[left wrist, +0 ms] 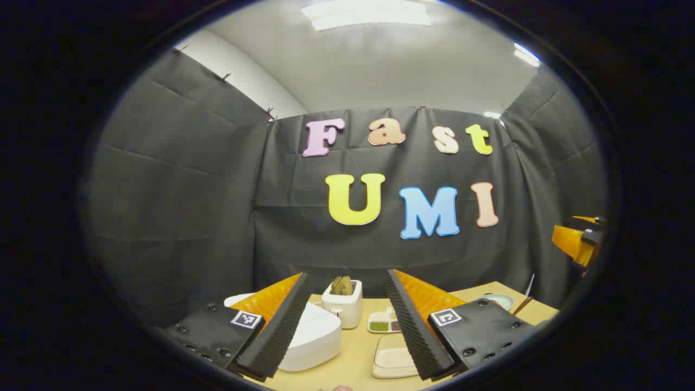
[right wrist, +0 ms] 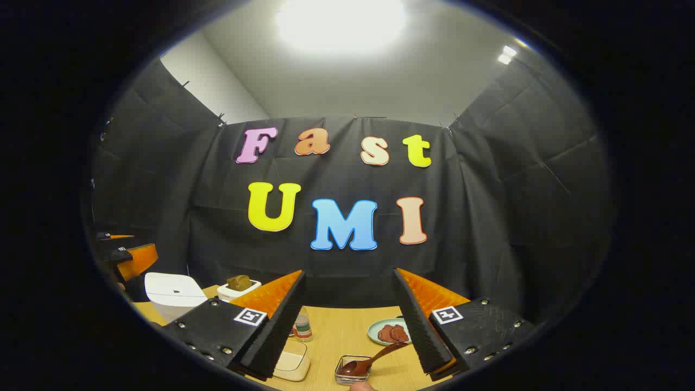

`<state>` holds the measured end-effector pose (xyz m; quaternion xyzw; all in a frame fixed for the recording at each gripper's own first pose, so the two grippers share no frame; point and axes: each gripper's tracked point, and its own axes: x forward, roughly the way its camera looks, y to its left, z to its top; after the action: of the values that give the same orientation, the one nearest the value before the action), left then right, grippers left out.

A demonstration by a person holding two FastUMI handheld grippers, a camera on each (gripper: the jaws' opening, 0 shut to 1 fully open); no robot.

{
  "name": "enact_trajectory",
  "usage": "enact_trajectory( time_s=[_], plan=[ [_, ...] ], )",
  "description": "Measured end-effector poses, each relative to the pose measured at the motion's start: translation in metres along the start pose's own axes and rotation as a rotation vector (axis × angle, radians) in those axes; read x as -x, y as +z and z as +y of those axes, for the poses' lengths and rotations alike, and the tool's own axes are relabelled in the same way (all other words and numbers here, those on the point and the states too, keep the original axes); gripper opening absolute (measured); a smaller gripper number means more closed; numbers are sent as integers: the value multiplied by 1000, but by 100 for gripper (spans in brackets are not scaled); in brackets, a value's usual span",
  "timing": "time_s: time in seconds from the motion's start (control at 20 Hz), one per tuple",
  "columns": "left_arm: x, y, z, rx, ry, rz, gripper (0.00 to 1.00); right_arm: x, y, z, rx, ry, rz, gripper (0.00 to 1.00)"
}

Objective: Close the left gripper, press the button to open the rice cooker; take a wooden spoon from the chopstick holder with the right hand, scoop a spoonful of rice and pour it into the rice cooker, then put the wooden spoon back into the chopstick holder.

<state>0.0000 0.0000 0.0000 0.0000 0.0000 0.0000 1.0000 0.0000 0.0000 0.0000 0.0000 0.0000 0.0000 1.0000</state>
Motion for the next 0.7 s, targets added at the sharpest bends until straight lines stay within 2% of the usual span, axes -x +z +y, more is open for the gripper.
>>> enact_trajectory(
  time_s=[0.25, 0.35, 0.7],
  plan=[
    [-1, 4, 11, -23, 25, -10, 94, -1, -2, -3, -11, -13, 6, 95],
    [-1, 6, 11, -29, 24, -19, 97, 0, -4, -3, -6, -14, 13, 95],
    [-2, 5, 9, -28, 9, -22, 96, 1, -6, -2, 7, -8, 25, 95]
  ],
)
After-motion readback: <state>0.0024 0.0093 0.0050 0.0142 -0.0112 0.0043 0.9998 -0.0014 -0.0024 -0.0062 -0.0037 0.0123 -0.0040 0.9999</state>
